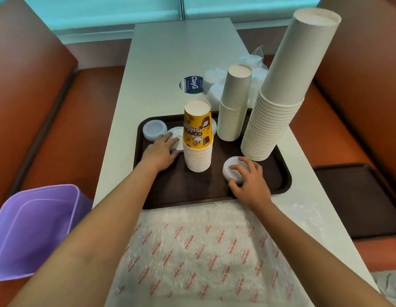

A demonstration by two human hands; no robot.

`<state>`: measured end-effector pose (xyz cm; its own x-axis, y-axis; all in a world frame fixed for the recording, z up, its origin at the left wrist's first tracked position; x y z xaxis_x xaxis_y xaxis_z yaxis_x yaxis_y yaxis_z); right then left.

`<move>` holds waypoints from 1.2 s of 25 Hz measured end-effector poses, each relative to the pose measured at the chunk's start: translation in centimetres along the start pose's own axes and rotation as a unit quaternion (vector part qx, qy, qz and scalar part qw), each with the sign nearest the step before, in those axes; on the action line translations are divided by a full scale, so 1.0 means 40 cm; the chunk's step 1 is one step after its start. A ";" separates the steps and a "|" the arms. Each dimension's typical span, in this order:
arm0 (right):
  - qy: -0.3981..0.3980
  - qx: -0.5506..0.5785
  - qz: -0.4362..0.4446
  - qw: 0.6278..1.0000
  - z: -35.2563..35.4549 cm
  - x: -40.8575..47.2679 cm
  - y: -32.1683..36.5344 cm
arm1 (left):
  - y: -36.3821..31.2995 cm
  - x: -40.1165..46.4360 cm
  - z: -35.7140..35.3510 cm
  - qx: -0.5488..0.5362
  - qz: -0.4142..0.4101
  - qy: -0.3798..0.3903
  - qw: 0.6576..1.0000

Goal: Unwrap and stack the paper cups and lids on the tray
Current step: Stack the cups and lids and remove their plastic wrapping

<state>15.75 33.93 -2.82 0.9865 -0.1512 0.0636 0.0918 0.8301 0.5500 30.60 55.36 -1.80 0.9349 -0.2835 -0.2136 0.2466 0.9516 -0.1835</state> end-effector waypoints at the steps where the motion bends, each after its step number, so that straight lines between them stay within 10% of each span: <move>1: -0.001 0.003 0.001 1.000 0.000 0.000 -0.001 | 0.010 -0.002 -0.005 -0.017 0.004 -0.016 1.000; 9: -0.011 0.009 0.002 1.000 0.004 -0.011 0.001 | 0.026 -0.086 0.003 -0.058 -0.004 -0.101 0.993; 19: -0.012 -0.007 0.000 1.000 -0.005 -0.006 -0.009 | -0.053 0.039 -0.002 0.089 -0.054 0.083 0.991; 30: -0.057 -0.036 0.021 0.998 0.021 -0.013 0.005 | 0.035 -0.069 -0.029 0.082 0.065 0.100 0.989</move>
<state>15.15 33.74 -2.05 0.9681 -0.1725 0.1814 0.0650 0.8729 0.4835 28.08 57.33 -2.57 0.8962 -0.1593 -0.4141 0.1803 0.9835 0.0120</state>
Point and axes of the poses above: each hand's wrist, its own x-axis towards the middle knuckle, its own z-axis out of the back of the hand, y = z × x, the point moved 10 cm from there along x, towards the middle knuckle, and after that the axes turned 5 degrees about z, right-handed, at the moved point
